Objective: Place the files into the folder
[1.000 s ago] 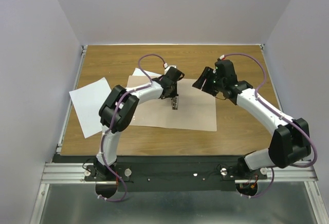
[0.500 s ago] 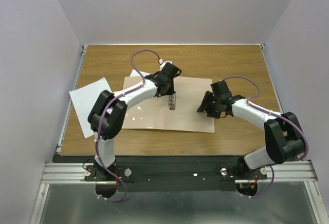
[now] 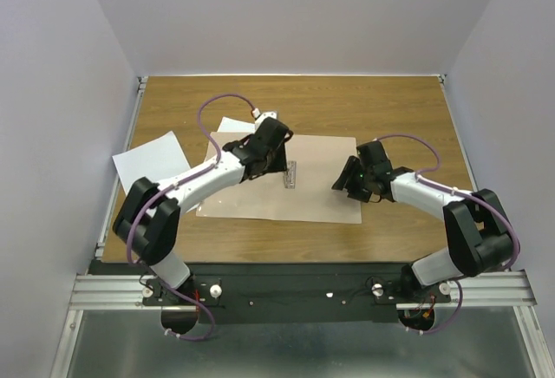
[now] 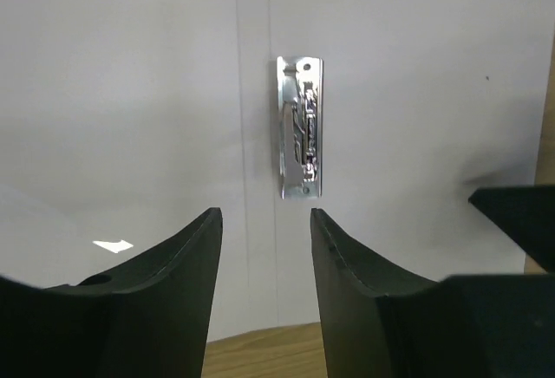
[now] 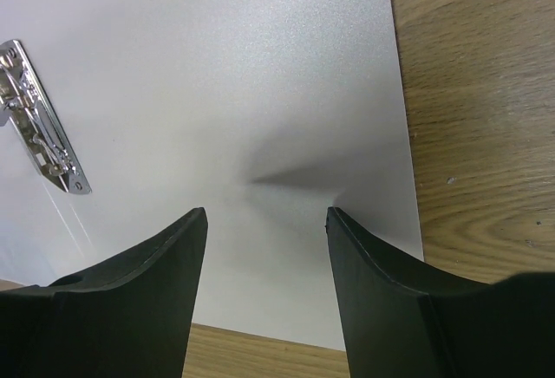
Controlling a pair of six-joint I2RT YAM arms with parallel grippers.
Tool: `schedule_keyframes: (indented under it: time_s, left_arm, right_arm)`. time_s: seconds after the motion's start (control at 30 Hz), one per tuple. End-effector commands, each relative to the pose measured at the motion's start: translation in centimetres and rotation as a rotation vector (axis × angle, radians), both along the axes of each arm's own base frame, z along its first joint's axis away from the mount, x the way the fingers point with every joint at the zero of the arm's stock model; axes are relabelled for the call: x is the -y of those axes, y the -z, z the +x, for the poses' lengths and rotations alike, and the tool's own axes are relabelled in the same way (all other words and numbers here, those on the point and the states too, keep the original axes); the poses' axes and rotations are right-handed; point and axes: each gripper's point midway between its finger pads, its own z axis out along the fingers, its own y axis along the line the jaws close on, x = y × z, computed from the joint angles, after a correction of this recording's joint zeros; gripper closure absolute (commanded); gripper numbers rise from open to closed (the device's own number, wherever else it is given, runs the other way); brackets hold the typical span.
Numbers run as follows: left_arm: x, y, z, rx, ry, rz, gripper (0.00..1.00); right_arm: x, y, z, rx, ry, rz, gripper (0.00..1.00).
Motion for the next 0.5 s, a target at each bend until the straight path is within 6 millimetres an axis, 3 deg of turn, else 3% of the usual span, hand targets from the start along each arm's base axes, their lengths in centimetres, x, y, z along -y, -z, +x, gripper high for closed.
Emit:
schedule_keyframes:
  time_s: [0.0,0.03,0.07,0.13,0.17,0.27,0.4,0.47]
  left_arm:
    - [0.6,0.2,-5.4,0.016,0.07,-0.072,0.46]
    - [1.2,-0.3,-6.2,0.028,0.104,-0.118,0.46]
    - [1.6,1.2,-7.7,-0.014,0.156,-0.143,0.46]
    - [2.2,1.9,-7.7,-0.005,0.165,-0.176,0.51]
    - [2.0,2.3,-7.3,-0.004,0.143,-0.162,0.61]
    - [2.4,3.8,-6.6,-0.032,0.137,-0.123,0.78]
    - [3.1,4.6,-4.1,-0.029,0.118,-0.096,0.91]
    - [2.4,5.9,-2.6,-0.046,0.089,-0.066,0.97]
  right_arm:
    - [2.7,3.9,-3.5,-0.131,0.025,-0.123,0.34]
    - [2.8,4.1,-3.6,-0.138,0.023,-0.127,0.34]
    - [2.8,4.2,-3.7,-0.143,0.02,-0.127,0.34]
    - [2.8,4.5,-3.9,-0.15,0.018,-0.129,0.34]
    - [2.9,4.6,-3.9,-0.152,0.013,-0.136,0.34]
    - [3.0,4.9,-4.2,-0.16,0.009,-0.145,0.34]
    - [2.9,5.3,-4.2,-0.172,-0.001,-0.142,0.34]
    - [2.8,5.3,-4.2,-0.17,-0.004,-0.141,0.34]
